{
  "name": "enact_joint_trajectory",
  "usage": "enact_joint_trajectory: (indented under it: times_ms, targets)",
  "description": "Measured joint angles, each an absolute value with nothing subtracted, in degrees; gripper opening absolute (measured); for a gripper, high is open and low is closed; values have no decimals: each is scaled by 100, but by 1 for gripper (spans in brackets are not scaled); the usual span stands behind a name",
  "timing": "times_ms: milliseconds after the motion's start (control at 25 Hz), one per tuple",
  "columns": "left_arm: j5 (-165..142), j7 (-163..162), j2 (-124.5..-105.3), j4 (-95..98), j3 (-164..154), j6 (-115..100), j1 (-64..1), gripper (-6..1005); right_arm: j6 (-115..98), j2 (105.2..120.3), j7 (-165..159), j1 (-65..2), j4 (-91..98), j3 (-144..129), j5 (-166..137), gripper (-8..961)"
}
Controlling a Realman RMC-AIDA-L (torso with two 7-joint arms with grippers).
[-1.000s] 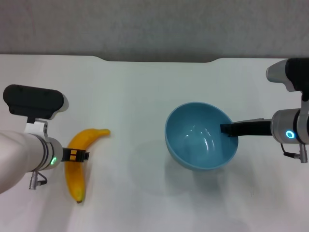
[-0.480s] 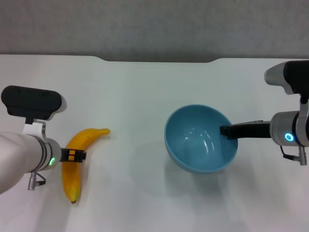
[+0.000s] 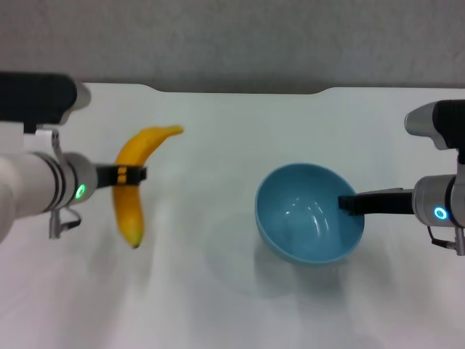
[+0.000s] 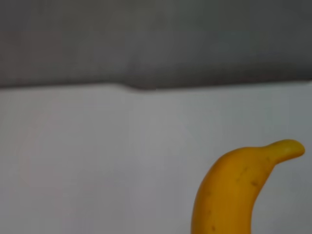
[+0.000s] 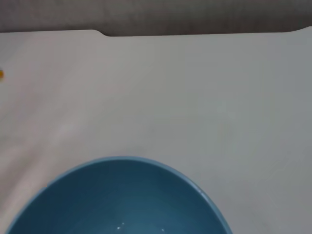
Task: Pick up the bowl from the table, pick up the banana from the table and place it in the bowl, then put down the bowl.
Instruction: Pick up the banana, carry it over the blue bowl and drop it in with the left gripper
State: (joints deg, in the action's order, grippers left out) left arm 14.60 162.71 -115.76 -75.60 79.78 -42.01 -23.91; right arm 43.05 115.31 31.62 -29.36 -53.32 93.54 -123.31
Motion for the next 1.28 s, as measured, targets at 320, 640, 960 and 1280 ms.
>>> enact_joint_trajectory:
  times_ms: [320,640,960,1280]
  targets:
    - [1853,16282,-11599,-8700,7745,-4483,-2452,507,4121,11533,3186,-3295,-4994,9029,-11957,32]
    - [2267,16286,-11626,-8836,7246,-4236,-2629,507,3956,11539,3192,-3680,-4649,8705,-11597,32]
    - [2556,16286,-11627,-8497,6997,-3754,-2689,539,3863,11541,3195,-4140,-4388,8285,-11184,32]
    - [2632,16286,-11608,-8176,6875,-3446,-2694,601,3873,11548,3198,-4129,-4432,8235,-11149,34]
